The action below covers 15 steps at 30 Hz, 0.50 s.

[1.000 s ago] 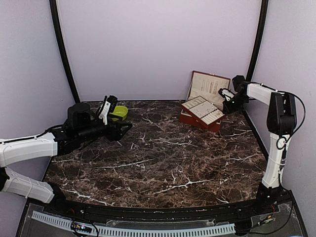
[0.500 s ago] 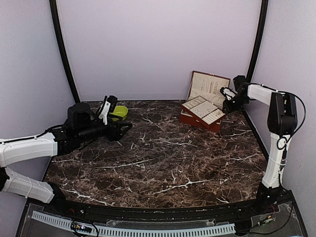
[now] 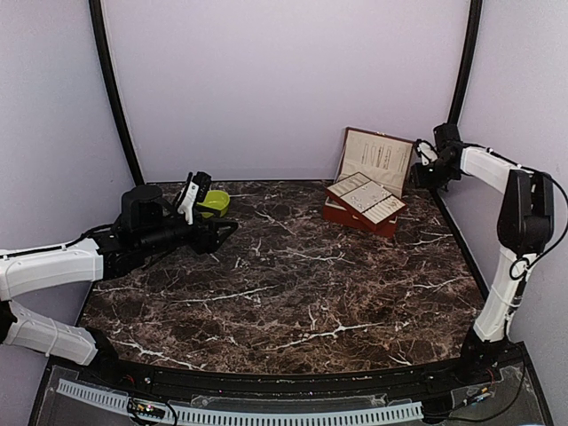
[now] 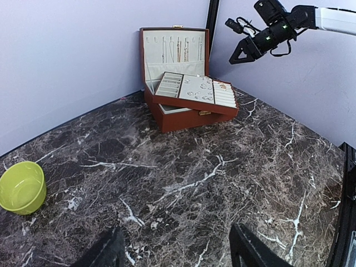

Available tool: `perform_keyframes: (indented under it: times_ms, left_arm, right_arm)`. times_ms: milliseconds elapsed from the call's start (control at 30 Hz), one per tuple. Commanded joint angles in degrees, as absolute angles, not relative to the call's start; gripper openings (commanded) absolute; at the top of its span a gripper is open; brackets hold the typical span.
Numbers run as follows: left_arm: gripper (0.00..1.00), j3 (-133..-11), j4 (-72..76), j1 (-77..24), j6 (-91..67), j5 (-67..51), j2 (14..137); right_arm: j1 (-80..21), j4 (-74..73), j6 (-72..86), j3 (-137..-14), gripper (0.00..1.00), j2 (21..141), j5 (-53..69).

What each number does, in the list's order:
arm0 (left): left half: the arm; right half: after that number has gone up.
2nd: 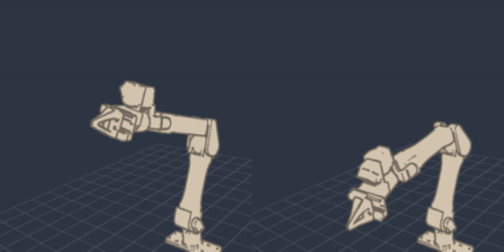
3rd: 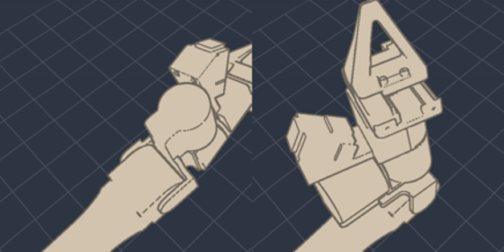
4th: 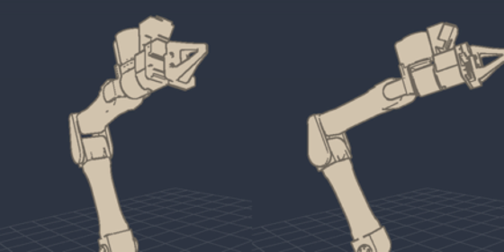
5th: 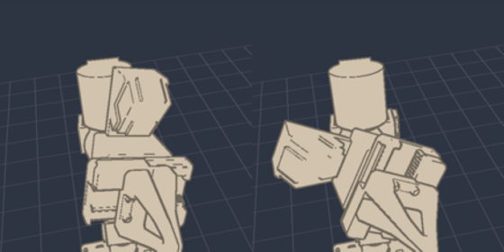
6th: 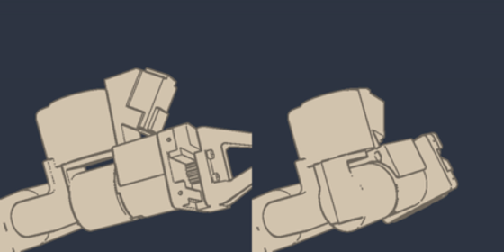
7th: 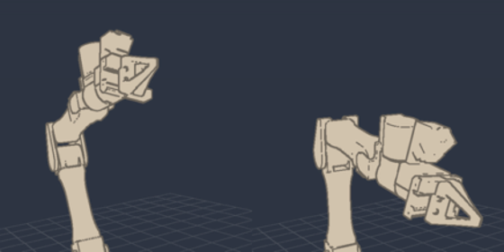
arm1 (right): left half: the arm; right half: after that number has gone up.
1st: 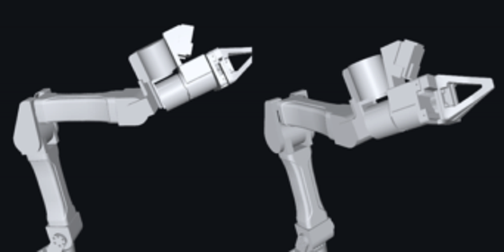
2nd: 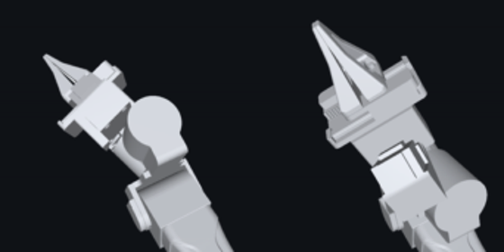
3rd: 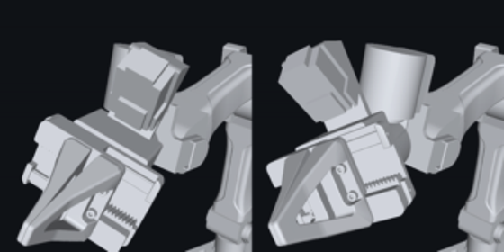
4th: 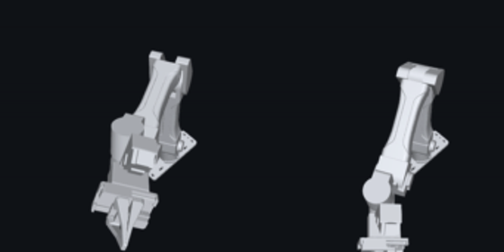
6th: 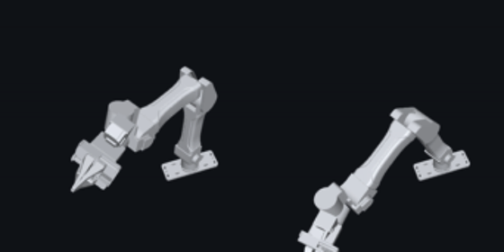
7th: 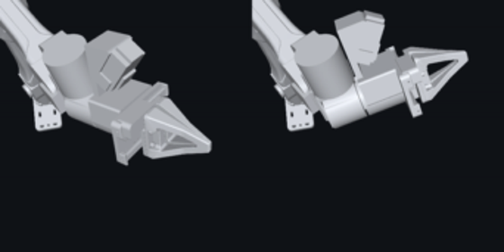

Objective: Organize the mixed jewelry
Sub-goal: Place the compartment layer in the jewelry box.

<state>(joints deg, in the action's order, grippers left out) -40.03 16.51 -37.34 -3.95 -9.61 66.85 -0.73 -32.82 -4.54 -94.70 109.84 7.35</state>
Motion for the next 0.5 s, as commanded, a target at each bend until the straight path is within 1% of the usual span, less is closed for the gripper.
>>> perform_keyframes:
  times_ms: [0,267,367,467]
  left_arm:
    - [0.67,-40.4,17.1,-37.0,-4.8,-10.4,65.5]
    - [0.67,-41.2,16.6,-37.0,-6.4,-10.9,64.9]
    - [0.67,-41.4,16.2,-37.1,-6.8,-11.0,64.6]
    - [0.67,-41.3,16.1,-37.0,-7.1,-10.8,63.8]
  right_arm:
    - [-0.6,-27.3,10.1,-88.5,0.45,102.0,5.8]
    - [-3.3,-15.8,30.8,-69.9,0.44,87.7,6.2]
    - [-5.3,-14.9,36.2,-66.4,0.44,85.9,3.1]
    - [-7.1,-15.1,40.9,-64.5,0.40,85.9,1.4]
